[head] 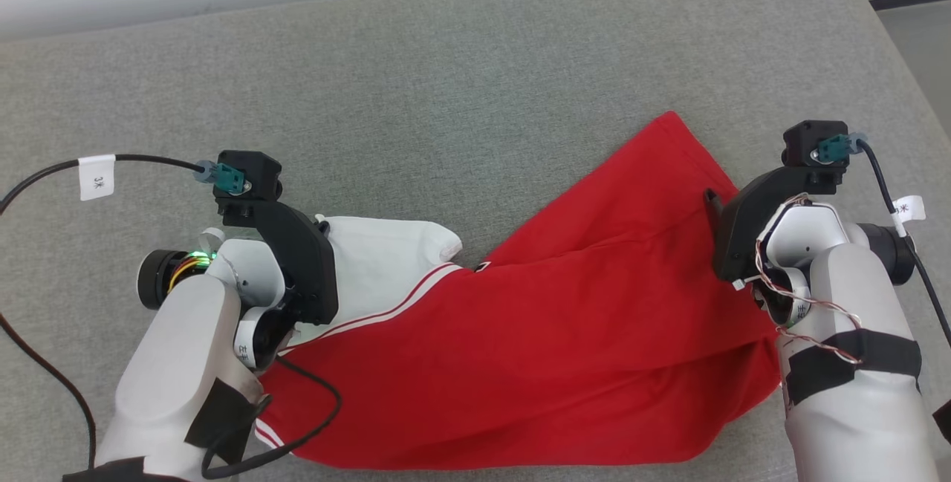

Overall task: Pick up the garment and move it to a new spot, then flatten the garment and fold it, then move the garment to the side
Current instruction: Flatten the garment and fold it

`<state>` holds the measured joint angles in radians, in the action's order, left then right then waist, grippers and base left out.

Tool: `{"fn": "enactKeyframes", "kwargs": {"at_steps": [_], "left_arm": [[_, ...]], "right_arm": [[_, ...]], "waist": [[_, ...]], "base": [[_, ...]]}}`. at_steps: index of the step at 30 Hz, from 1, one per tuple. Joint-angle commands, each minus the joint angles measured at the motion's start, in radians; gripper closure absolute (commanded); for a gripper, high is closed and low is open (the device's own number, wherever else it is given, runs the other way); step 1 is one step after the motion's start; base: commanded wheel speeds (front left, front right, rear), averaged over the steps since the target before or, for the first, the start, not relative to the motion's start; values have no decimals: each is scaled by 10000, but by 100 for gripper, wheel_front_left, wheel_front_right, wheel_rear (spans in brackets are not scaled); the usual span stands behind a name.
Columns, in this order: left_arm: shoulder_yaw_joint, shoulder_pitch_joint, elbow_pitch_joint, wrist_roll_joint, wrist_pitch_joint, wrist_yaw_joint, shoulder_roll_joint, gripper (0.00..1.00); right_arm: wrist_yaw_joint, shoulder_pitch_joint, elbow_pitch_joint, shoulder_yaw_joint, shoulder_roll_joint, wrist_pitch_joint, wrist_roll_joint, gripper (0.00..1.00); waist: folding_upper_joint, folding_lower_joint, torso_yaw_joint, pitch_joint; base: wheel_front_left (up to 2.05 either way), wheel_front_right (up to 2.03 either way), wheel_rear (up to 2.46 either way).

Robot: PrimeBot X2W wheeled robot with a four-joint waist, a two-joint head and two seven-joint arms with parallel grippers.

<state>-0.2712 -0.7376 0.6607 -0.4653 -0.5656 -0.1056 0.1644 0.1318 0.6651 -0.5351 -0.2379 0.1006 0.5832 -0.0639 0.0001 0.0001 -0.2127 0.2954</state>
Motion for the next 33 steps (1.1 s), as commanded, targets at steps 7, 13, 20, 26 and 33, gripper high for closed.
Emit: {"fn": "enactKeyframes", "kwargs": {"at_steps": [7,13,20,26,33], "left_arm": [[-49,405,-258,-104,-204,105,50,100],[4,433,-471,-208,-144,184,137,100],[292,30,-869,-445,617,127,130,100],[887,-600,-1470,-1169,1930,-91,62,100],[1128,-1521,-2235,-1736,2474,-210,392,100]], "right_arm": [[-22,498,-887,316,196,-211,143,31],[-22,584,-1007,584,346,-135,108,100],[-22,815,-359,649,327,-433,536,100],[-22,1042,472,431,90,-759,1678,100],[-23,1220,1433,628,242,-862,2185,100]], "waist": [[-1,-1,152,21],[-1,-1,131,15],[-1,-1,87,-69],[-1,-1,112,-399],[-1,-1,146,-739]], "base": [[0,0,0],[0,0,0],[0,0,0],[0,0,0],[0,0,0]]}}
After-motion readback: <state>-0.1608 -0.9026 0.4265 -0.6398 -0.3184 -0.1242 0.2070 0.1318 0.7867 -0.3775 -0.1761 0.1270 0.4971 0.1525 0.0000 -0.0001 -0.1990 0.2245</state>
